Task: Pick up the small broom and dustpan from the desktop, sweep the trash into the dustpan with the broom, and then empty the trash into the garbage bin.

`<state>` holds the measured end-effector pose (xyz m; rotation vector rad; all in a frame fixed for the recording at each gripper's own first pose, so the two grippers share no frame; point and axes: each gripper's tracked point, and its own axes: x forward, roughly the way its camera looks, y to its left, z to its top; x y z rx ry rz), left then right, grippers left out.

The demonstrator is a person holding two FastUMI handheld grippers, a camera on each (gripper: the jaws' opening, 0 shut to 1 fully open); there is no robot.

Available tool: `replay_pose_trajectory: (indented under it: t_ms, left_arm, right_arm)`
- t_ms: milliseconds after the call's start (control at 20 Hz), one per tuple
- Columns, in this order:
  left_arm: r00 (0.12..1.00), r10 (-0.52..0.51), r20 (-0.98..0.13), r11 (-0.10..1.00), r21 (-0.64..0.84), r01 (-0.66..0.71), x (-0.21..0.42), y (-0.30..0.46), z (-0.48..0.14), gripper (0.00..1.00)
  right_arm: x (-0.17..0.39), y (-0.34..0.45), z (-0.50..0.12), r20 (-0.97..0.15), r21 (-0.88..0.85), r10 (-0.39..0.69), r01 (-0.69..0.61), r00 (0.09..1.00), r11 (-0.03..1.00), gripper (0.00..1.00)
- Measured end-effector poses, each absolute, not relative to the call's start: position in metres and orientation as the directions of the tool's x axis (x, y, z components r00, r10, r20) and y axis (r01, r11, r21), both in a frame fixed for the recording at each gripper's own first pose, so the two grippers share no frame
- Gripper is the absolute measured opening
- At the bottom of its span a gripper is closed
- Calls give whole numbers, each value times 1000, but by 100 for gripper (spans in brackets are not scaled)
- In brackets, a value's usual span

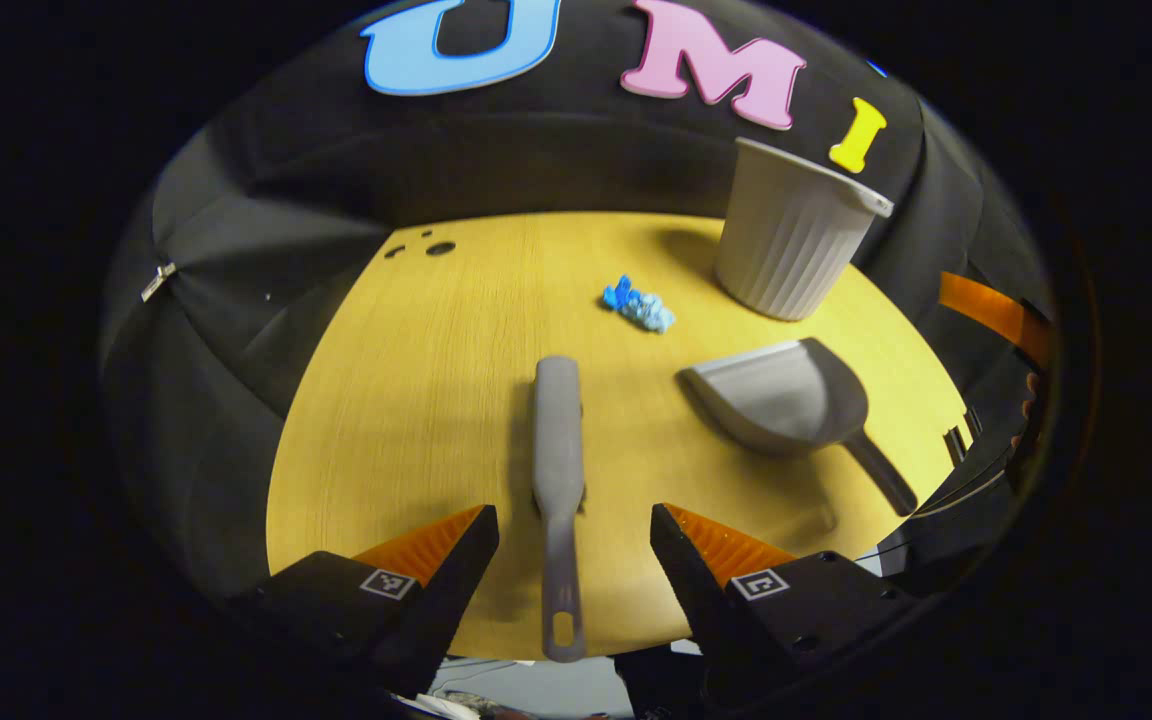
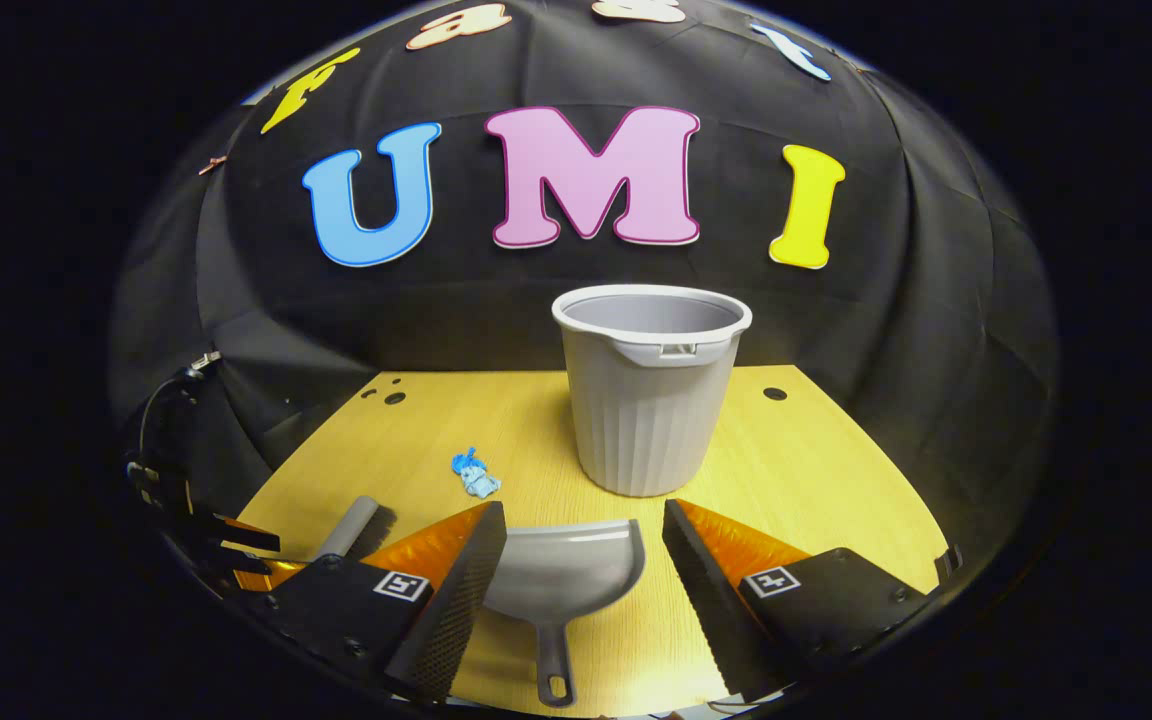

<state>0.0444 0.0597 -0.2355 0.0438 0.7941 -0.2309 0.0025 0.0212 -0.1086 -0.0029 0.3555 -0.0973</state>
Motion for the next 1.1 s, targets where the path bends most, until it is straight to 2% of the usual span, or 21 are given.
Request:
replay_pose_trajectory:
  t_ms: [300, 700, 900, 1000, 1050, 1100]
  left_arm:
    - [512, -189, -838, 973, -89, 213, 55, 61, -280, 96]
    - [404, -115, -908, 965, -5, 264, 75, 62, -309, 93]
    - [391, -112, -914, 952, 14, 305, 79, 55, -309, 81]
    - [392, -112, -913, 946, 22, 322, 81, 51, -311, 65]
    - [393, -115, -912, 948, 18, 319, 81, 50, -311, 52]
    - [395, -114, -911, 951, 15, 310, 81, 51, -312, 44]
  right_arm:
    - [-11, 28, -138, -437, -17, -91, 93, 895, 996, 98]
    - [-27, 33, -177, -551, 37, -93, 136, 829, 990, 98]
    - [-33, 40, -194, -593, 39, -94, 146, 800, 989, 99]
    - [-33, 46, -200, -610, 57, -90, 156, 788, 986, 99]
    - [-35, 49, -205, -624, 66, -84, 160, 777, 985, 99]
    - [-36, 52, -209, -638, 69, -83, 163, 766, 984, 99]
